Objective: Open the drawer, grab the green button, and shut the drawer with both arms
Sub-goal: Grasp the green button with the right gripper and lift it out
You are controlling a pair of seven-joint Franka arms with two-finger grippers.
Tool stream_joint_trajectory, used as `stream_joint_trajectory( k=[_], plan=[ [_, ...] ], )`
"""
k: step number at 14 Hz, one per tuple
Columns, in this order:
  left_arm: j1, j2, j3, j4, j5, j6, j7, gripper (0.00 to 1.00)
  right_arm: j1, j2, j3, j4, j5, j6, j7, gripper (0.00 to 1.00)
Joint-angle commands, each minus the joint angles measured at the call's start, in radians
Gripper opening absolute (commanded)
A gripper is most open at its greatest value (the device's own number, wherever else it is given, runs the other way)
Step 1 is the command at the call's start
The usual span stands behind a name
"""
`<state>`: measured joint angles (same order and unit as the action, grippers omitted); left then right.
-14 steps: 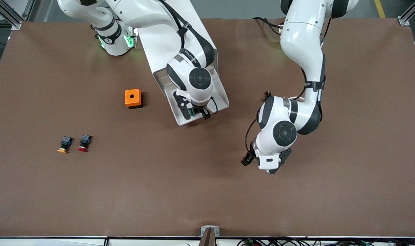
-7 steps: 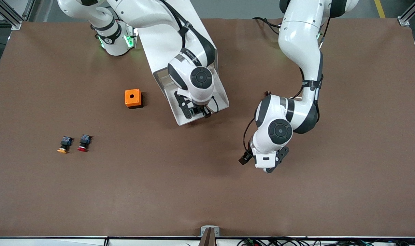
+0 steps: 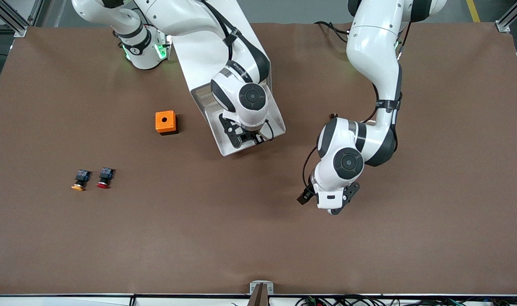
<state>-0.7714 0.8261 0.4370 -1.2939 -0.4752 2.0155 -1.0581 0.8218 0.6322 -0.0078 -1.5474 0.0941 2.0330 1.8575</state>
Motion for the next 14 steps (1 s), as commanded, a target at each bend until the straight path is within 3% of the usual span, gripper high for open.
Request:
stream_joint_trajectory(
  k=[1, 4, 7, 10, 14],
  plan=[
    [-0.009, -0.013, 0.008, -0.013, 0.024, -0.008, -0.003, 1.00, 0.008, 0.014, -0.008, 0.036, 0.003, -0.005, -0.001, 0.00],
    [-0.011, -0.012, 0.008, -0.013, 0.024, -0.008, -0.005, 1.00, -0.016, 0.014, -0.008, 0.087, 0.016, -0.020, 0.003, 0.00],
    [-0.011, -0.007, 0.008, -0.013, 0.024, -0.006, 0.000, 1.00, -0.075, 0.011, -0.008, 0.219, 0.029, -0.175, -0.021, 0.00],
    [-0.017, -0.005, 0.008, -0.013, 0.024, -0.004, 0.001, 1.00, -0.143, -0.037, -0.020, 0.288, 0.018, -0.345, -0.287, 0.00],
    [-0.067, -0.001, 0.008, -0.015, 0.042, 0.003, 0.004, 1.00, -0.303, -0.175, -0.018, 0.270, 0.019, -0.466, -0.668, 0.00]
  ],
)
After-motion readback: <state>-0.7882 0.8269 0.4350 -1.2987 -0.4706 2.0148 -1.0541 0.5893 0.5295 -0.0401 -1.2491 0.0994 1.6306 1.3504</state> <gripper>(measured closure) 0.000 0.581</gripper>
